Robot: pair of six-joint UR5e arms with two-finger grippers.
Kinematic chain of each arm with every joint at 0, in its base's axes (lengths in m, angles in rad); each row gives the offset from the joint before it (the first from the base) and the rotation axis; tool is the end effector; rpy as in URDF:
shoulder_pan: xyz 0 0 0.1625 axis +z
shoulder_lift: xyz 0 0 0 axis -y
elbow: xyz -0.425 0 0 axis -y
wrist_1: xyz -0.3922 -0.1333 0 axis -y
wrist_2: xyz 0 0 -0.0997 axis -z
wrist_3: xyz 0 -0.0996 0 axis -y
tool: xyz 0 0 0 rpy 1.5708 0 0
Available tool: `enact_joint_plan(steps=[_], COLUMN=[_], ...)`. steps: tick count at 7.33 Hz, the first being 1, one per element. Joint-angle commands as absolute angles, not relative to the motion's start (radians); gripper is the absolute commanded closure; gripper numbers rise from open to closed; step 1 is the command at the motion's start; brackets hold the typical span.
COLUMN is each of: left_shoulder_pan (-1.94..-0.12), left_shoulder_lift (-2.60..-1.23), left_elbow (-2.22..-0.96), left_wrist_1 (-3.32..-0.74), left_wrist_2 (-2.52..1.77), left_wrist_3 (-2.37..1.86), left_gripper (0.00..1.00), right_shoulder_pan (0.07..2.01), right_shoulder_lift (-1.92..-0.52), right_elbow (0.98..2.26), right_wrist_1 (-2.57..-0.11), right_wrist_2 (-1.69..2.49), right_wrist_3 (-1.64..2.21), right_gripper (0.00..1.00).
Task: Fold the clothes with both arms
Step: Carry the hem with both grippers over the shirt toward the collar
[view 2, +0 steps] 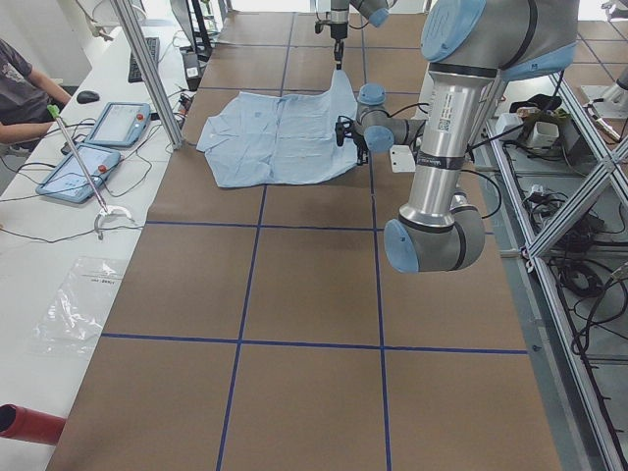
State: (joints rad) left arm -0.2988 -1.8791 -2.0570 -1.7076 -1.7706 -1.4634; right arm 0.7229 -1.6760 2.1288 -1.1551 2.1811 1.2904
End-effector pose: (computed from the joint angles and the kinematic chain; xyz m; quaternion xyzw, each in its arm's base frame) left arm 0.4842 -0.2679 0.2659 0.0028 0.4556 -0.0404 0.8893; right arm -0.2756 -0.3448 0.3902 -0.0460 -0.4829 0.0666 0.8719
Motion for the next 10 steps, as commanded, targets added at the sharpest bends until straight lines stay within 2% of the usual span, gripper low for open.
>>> enact_joint_plan(steps=[1, 7, 10], left_shoulder_pan=[-0.348, -0.501, -0.572], left_shoulder_lift=[-1.882, -1.943, -1.991], left_elbow=[-2.057, -2.056, -2.045], left_wrist_1=[-1.71, -1.716, -1.717], left_wrist_2=[-1.784, -1.842, -1.847], left_wrist_3=[-1.463, -1.436, -1.436], left_gripper=[1.0, 1.0, 1.0], right_shoulder_pan=[0.736, 0.803, 0.908], right_shoulder_lift=[-1.663, -1.586, -1.395], right_elbow=[2.122, 2.083, 1.927], right_wrist_1=[-1.155, -1.158, -1.169], right_wrist_2=[2.189, 2.192, 2.262], right_wrist_3=[1.289, 1.29, 1.29], right_gripper=[1.0, 1.0, 1.0])
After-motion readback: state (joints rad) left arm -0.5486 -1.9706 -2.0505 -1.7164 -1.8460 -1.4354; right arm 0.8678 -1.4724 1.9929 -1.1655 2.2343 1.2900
